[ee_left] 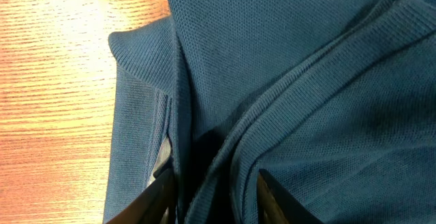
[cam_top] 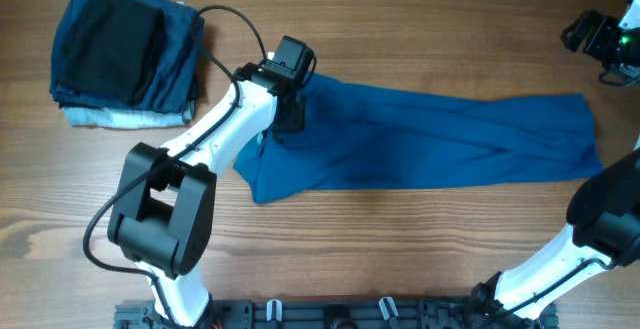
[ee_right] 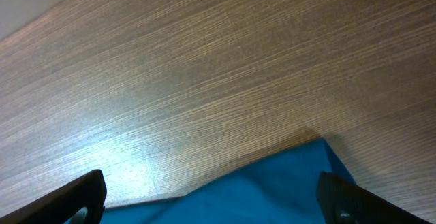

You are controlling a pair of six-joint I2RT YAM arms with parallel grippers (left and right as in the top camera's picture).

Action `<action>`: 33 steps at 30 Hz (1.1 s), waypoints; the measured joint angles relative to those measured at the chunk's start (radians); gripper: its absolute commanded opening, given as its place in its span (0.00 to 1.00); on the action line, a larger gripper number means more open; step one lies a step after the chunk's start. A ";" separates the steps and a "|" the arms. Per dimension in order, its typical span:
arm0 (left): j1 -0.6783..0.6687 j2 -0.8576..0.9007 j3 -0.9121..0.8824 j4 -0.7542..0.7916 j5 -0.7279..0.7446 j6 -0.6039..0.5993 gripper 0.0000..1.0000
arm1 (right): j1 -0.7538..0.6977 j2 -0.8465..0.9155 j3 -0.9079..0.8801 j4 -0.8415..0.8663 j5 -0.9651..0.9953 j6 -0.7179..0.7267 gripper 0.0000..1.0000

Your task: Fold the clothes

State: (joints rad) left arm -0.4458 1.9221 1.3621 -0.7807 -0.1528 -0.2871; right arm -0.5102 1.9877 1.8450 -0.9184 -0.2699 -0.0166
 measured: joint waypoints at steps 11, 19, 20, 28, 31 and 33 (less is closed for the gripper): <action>0.000 0.000 0.000 -0.009 0.046 -0.011 0.26 | 0.000 0.000 0.000 0.000 0.000 0.000 0.99; -0.045 -0.003 0.000 -0.011 0.046 -0.049 0.34 | 0.000 0.000 0.000 0.000 0.000 0.000 1.00; -0.062 -0.003 0.000 -0.011 0.046 -0.052 0.35 | 0.000 0.000 0.000 0.000 0.000 0.000 0.99; -0.101 -0.003 0.000 -0.003 0.045 -0.056 0.39 | 0.000 0.000 0.000 0.000 0.000 0.000 1.00; -0.101 -0.003 0.000 0.000 0.018 -0.056 0.40 | 0.000 0.000 0.000 0.000 0.000 0.000 0.99; -0.101 -0.003 0.000 -0.005 0.003 -0.056 0.40 | 0.000 0.000 0.000 0.000 0.000 0.000 0.99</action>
State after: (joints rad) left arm -0.5472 1.9186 1.3621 -0.7853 -0.1497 -0.3431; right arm -0.5102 1.9877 1.8454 -0.9184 -0.2695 -0.0166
